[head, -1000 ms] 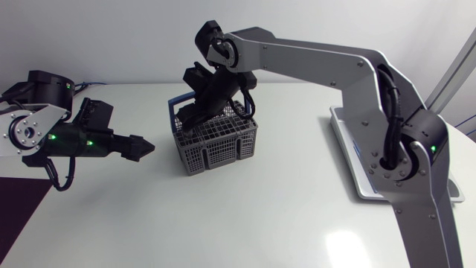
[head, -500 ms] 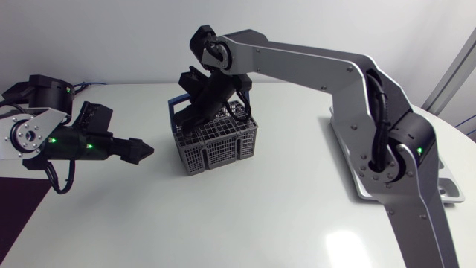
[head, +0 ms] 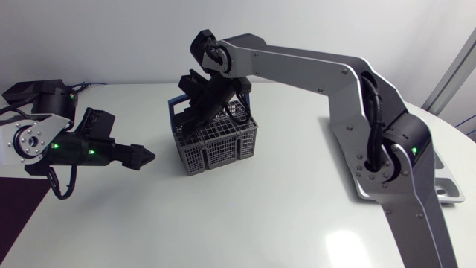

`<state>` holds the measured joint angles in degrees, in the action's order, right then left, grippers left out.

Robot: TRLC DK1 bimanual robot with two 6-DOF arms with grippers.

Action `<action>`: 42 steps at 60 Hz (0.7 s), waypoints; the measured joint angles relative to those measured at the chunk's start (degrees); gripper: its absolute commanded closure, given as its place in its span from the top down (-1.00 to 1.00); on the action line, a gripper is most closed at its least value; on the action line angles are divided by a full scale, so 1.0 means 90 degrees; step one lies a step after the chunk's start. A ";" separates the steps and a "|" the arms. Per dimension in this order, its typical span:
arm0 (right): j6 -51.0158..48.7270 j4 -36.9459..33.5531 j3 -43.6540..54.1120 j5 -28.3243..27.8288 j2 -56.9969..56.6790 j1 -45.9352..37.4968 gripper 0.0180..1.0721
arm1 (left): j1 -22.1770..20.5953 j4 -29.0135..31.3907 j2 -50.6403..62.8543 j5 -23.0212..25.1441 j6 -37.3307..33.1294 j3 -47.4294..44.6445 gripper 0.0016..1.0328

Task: Unload the cutlery basket into the drawer organizer.

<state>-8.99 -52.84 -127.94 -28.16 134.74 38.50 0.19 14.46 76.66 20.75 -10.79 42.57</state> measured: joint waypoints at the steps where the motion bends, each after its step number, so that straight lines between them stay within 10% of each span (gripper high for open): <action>1: 0.0000 0.0000 0.0000 -0.0017 0.0000 -0.0002 -0.87 | 0.0002 -0.0002 0.0000 0.0000 0.0000 0.0000 0.92; 42: -0.0024 0.0012 0.0199 -0.0590 -0.0457 -0.0189 -0.88 | -0.0114 0.0005 -0.0044 -0.0022 0.0002 0.0000 0.92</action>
<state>-9.21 -52.73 -126.15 -33.47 130.63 36.80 -0.84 14.50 76.27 20.56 -10.76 42.57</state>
